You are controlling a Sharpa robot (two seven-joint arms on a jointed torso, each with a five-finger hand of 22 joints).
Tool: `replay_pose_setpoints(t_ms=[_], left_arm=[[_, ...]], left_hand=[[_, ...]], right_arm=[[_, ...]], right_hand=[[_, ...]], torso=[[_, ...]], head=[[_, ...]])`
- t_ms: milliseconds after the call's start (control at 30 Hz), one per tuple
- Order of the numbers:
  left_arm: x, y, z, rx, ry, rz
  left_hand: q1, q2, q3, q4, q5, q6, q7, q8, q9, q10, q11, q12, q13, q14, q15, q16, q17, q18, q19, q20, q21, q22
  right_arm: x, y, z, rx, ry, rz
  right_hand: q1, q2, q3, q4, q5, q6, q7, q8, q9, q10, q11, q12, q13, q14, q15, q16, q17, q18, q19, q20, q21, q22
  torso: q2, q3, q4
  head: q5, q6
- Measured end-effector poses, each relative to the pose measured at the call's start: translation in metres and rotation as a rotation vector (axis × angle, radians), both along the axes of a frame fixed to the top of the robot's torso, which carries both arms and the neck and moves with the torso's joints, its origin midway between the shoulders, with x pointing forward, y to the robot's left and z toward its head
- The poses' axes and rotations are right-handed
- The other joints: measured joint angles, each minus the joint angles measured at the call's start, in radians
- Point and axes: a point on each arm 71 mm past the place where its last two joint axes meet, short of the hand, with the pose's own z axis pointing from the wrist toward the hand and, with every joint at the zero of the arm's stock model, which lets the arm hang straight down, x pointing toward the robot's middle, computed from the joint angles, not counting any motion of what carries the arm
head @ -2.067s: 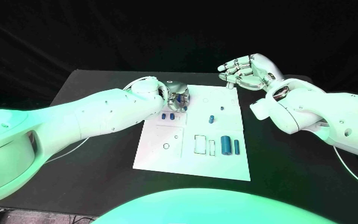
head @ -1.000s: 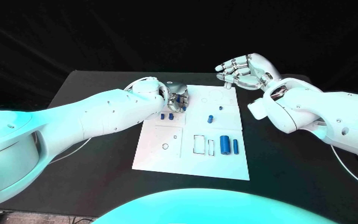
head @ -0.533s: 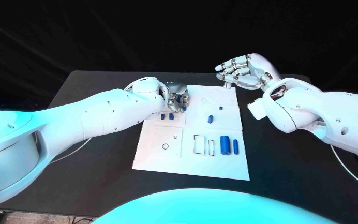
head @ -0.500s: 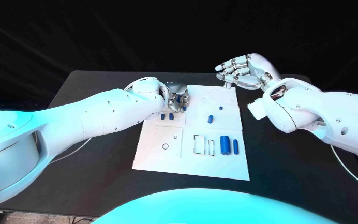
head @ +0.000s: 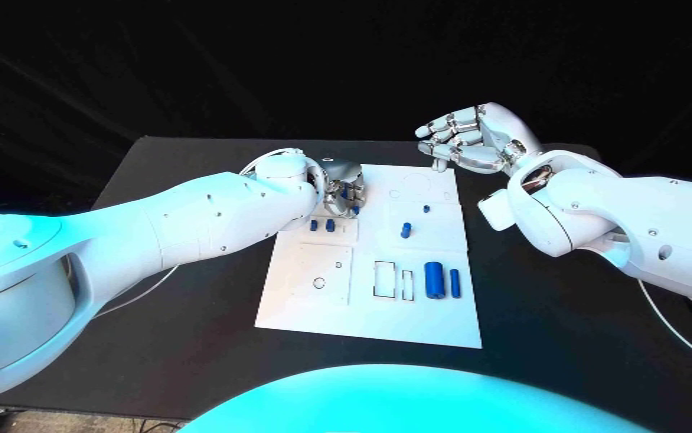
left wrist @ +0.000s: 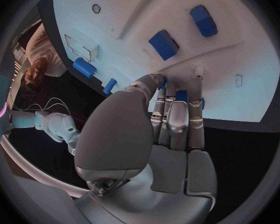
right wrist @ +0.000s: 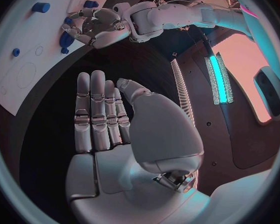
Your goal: Assemble the parts on the task board
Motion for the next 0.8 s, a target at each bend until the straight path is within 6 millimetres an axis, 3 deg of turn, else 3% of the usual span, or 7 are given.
replay_pose_setpoints(t_ms=[267,800], left_arm=[[-0.0001,0.0001,0.0,-0.005,0.009,0.001],[-0.0003,0.0012,-0.0016,-0.019,0.017,0.002]], left_hand=[[-0.002,0.002,0.005,-0.005,0.0,0.033,-0.003,0.0,0.003,0.02,-0.006,-0.005,0.001,0.0,0.0,0.004,0.001,0.0,0.0,0.0,0.005,0.008],[0.021,0.04,0.048,-0.048,-0.001,0.08,0.002,-0.01,0.007,0.069,-0.008,-0.032,0.004,0.004,-0.004,0.013,0.006,0.0,0.004,-0.004,0.035,0.034]], right_arm=[[0.0002,0.0,0.0,0.0,0.0,0.0],[0.0006,-0.0002,-0.0003,-0.001,0.0,-0.001]], right_hand=[[0.004,0.004,0.0,0.0,0.0,0.0,0.0,0.0,0.0,0.0,0.0,0.0,-0.001,0.0,0.0,0.0,0.0,0.0,0.0,0.0,0.0,0.001],[0.004,0.004,0.0,0.0,0.0,0.0,0.0,0.0,0.0,0.0,0.0,0.0,-0.001,0.0,0.0,0.0,0.001,0.0,0.0,0.0,0.0,0.001]], torso=[[0.0,0.0,0.0],[0.0,-0.0006,0.0]], head=[[0.0,0.0],[0.0,0.0]])
